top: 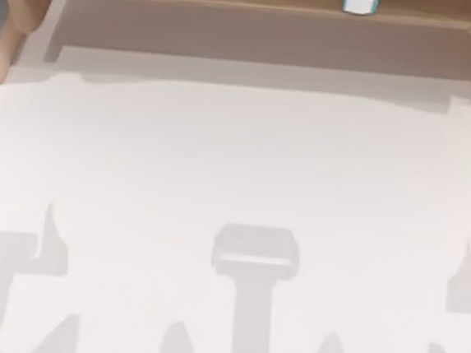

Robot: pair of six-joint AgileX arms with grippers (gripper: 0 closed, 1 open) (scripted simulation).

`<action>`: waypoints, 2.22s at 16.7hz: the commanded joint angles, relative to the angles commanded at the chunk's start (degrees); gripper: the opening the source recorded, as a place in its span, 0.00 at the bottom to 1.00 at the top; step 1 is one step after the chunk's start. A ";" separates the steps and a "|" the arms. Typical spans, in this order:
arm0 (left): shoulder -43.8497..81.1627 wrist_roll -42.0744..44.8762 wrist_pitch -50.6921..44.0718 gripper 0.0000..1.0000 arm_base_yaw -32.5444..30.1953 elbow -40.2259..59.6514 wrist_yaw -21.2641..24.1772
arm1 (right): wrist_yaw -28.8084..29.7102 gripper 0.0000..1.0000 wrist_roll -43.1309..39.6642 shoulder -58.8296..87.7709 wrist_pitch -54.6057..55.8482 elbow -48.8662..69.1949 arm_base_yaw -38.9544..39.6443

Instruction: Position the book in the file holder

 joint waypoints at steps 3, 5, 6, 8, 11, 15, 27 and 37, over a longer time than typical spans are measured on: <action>0.56 0.00 0.15 1.00 -0.26 0.54 -0.23 | 0.00 1.00 0.00 0.00 0.00 0.00 0.00; 3.47 0.01 0.91 1.00 -1.56 3.37 -1.43 | 0.00 1.00 0.00 0.00 0.00 0.00 0.00; 5.83 0.02 1.50 1.00 -2.58 5.66 -2.36 | 0.00 1.00 0.00 0.00 0.00 0.00 0.00; 12.33 0.05 3.04 1.00 -5.22 11.86 -4.80 | 0.00 1.00 0.00 0.00 0.00 0.00 0.00; 26.62 0.11 6.10 1.00 -10.44 24.48 -9.65 | 0.00 1.00 0.00 0.00 0.00 0.00 0.00; 52.19 0.23 10.97 1.00 -18.75 45.01 -17.46 | 0.00 1.00 0.00 0.00 0.00 0.00 0.00; 127.14 0.61 24.73 1.00 -42.15 102.60 -39.84 | 0.00 1.00 0.00 0.00 0.00 0.00 0.00; 143.16 0.71 28.09 1.00 -47.90 116.56 -45.26 | 0.00 1.00 0.00 0.00 0.00 0.00 0.00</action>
